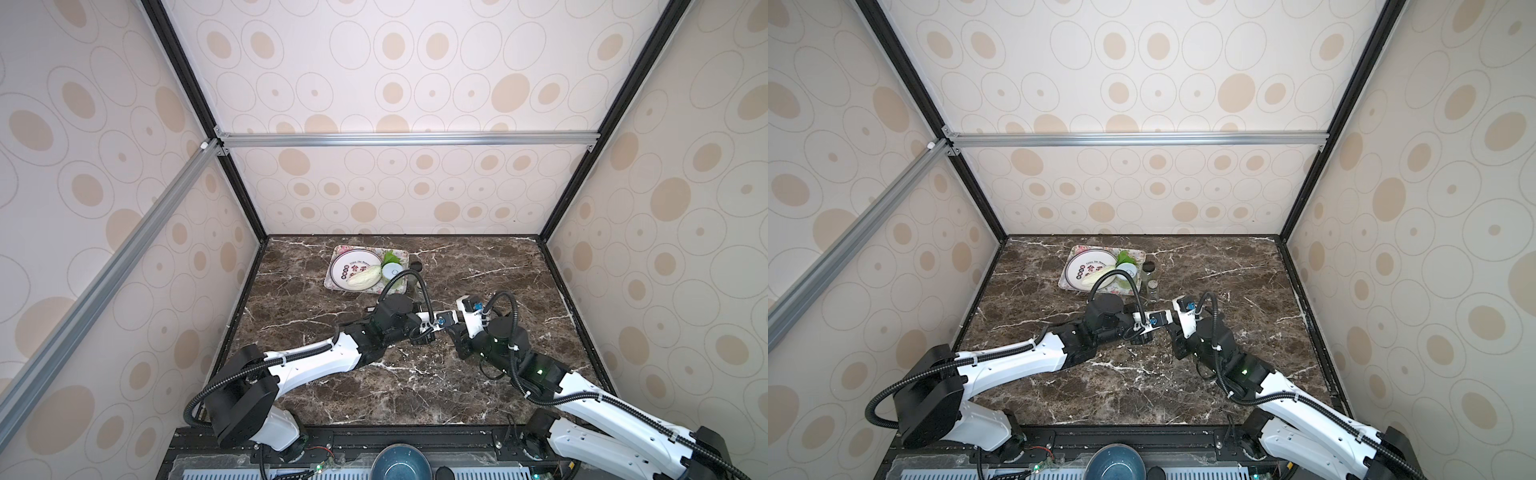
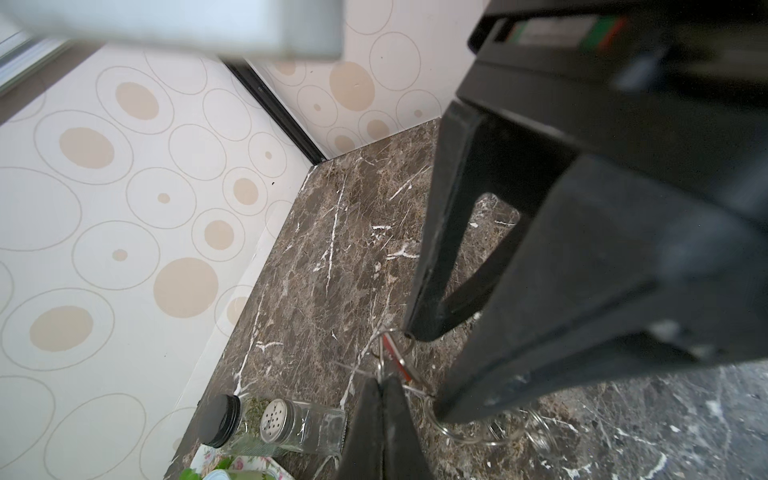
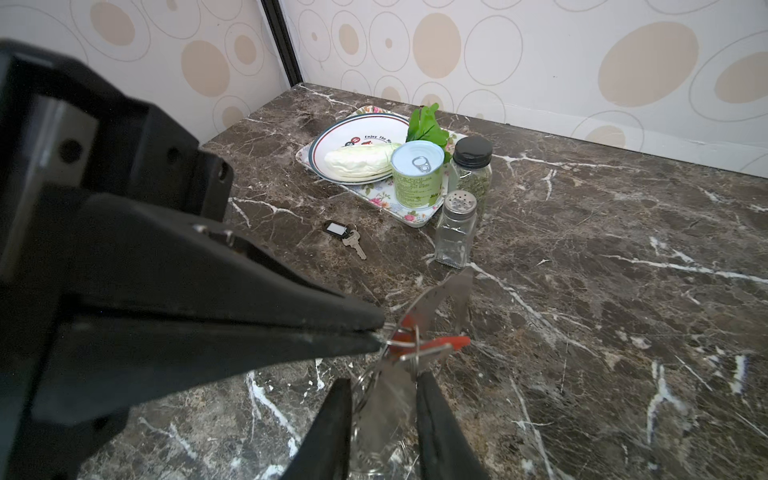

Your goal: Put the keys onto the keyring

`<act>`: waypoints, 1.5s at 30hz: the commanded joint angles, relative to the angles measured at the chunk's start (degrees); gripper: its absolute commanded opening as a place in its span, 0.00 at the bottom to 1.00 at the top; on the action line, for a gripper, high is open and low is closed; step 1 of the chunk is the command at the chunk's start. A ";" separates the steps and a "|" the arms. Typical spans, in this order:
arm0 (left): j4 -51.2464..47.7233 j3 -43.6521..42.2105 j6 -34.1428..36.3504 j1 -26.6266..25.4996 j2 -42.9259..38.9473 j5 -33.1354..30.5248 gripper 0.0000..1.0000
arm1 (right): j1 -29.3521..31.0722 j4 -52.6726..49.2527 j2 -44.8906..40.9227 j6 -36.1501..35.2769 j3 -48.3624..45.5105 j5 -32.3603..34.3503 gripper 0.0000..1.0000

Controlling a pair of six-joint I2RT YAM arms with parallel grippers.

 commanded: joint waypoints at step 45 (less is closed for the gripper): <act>2.36 -0.83 0.25 0.21 -4.91 9.43 0.00 | 0.46 8.44 1.08 -0.18 -4.57 5.22 0.40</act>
